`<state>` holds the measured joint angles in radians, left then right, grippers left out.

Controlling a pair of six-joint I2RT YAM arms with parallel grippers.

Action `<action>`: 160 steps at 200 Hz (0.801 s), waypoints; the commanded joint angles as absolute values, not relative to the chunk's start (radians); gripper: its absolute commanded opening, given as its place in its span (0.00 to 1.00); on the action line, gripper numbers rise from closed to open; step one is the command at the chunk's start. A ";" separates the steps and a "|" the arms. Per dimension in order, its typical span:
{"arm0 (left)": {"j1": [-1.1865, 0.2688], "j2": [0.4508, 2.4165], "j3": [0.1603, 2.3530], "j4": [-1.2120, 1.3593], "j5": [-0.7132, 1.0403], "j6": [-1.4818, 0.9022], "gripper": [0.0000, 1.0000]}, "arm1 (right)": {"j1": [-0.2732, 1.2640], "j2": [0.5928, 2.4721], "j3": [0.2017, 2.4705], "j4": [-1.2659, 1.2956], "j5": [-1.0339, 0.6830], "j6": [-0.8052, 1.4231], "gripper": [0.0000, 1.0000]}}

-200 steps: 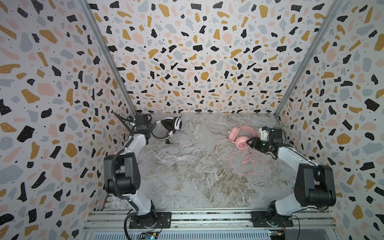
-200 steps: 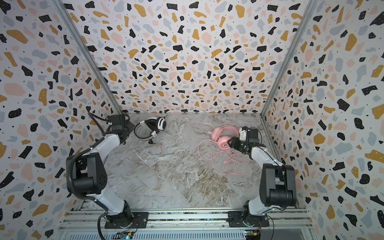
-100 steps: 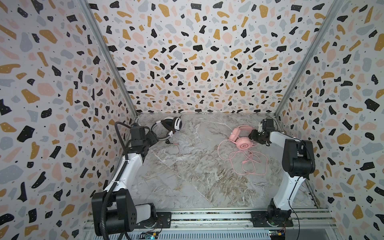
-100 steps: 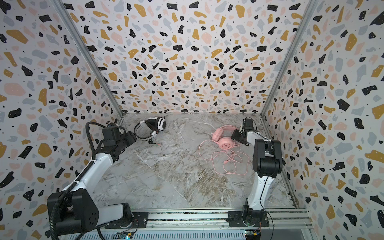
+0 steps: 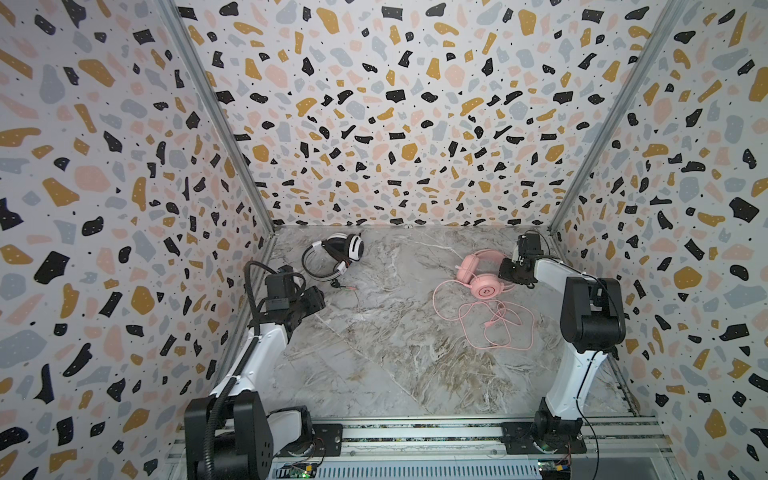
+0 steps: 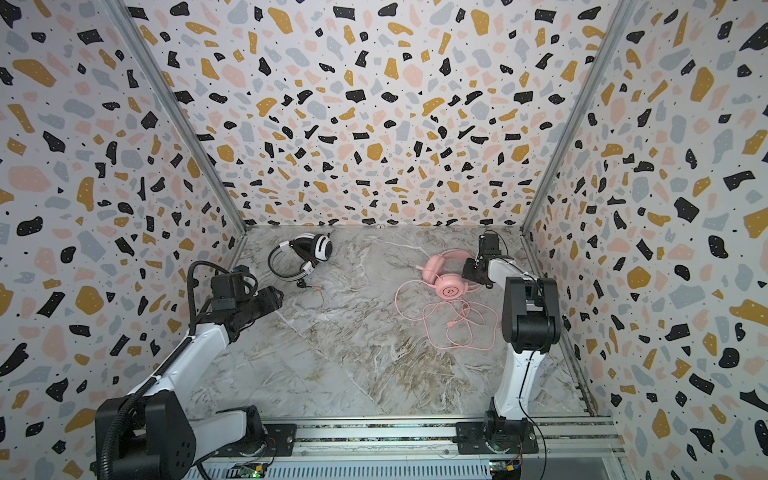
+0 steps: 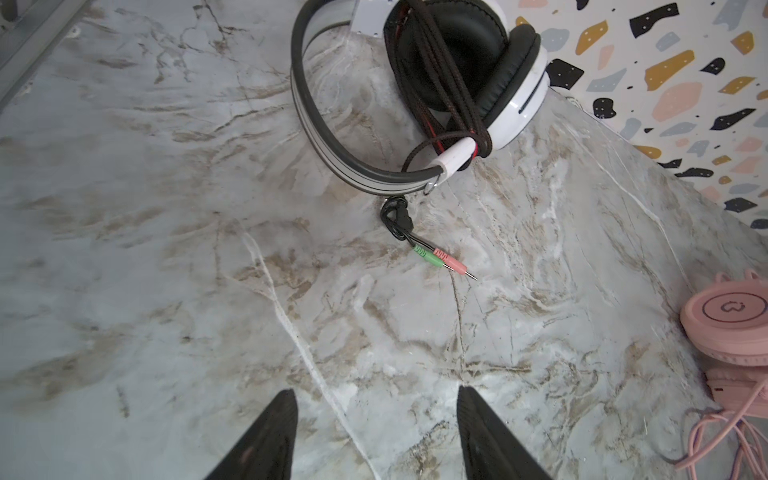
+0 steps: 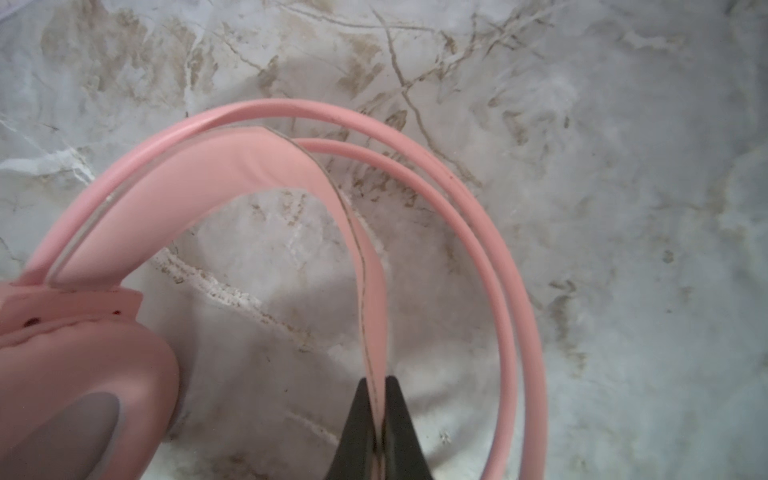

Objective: Wrap the headphones
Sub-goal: 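Grasp the pink headset headband with the right gripper and lift it, then grasp the pink headband with the left gripper while right releases it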

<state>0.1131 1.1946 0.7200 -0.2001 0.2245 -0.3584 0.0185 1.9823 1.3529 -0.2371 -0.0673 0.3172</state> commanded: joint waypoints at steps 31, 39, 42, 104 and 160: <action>0.097 1.078 0.713 -0.116 0.337 -0.313 0.62 | 0.124 1.673 1.208 -0.116 -0.060 0.240 0.04; 0.093 1.071 0.715 -0.109 0.359 -0.319 0.64 | 0.141 1.617 1.189 -0.097 -0.068 0.211 0.04; 0.091 1.069 0.717 -0.107 0.374 -0.319 0.65 | 0.146 1.605 1.185 -0.091 -0.069 0.203 0.04; -0.136 1.053 0.903 -0.108 0.433 -0.320 0.84 | 0.267 1.352 1.147 -0.077 -0.183 0.058 0.04; -0.465 1.126 1.017 -0.015 0.264 -0.281 1.00 | 0.415 1.339 1.293 -0.216 -0.158 0.022 0.04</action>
<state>-0.3805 1.0790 0.9634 -0.0734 0.3489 -0.3248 0.3611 1.3769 1.2034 -0.1818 -0.1436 0.0437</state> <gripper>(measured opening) 0.998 0.068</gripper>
